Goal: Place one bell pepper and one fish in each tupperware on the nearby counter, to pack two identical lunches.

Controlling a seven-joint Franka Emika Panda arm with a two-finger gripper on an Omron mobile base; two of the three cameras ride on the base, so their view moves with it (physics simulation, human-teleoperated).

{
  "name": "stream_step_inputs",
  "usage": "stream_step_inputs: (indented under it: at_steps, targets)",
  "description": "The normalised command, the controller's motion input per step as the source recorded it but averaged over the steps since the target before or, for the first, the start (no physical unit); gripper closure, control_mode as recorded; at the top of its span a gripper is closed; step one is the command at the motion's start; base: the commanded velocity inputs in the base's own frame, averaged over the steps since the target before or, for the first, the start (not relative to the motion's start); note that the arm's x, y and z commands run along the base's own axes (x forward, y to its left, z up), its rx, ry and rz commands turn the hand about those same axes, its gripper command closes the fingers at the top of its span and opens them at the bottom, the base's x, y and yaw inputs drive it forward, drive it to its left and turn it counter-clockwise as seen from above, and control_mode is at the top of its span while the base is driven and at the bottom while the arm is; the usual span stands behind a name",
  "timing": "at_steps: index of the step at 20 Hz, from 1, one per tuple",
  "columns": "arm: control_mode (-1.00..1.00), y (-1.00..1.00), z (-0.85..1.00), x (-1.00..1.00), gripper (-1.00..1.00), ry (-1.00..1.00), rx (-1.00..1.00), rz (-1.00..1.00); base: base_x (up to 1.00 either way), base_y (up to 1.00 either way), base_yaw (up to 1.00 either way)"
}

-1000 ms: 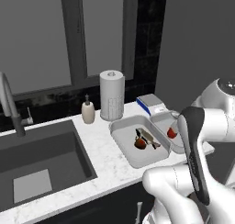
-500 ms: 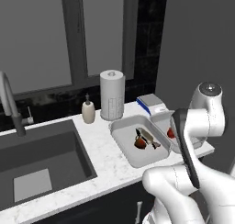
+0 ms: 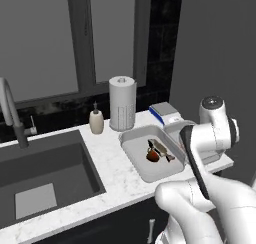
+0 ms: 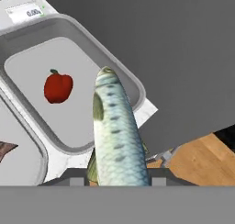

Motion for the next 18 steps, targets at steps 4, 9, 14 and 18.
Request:
stream_step_inputs:
  at_steps: [4, 9, 14, 18]
  targets:
    - [-1.00, -0.24, -0.22, 0.56, 1.00, 0.04, 0.13, -0.08, 0.00, 0.00, 0.00]
    - [-1.00, -0.14, -0.28, 0.60, 1.00, 0.00, 0.11, -0.04, 0.00, 0.00, 0.00]
    - [-1.00, -0.03, -0.34, 0.38, 1.00, 0.00, 0.01, -0.03, 0.00, 0.00, 0.00]
    - [-1.00, -0.12, -0.35, 0.30, 1.00, 0.00, 0.00, -0.08, 0.00, 0.00, 0.00]
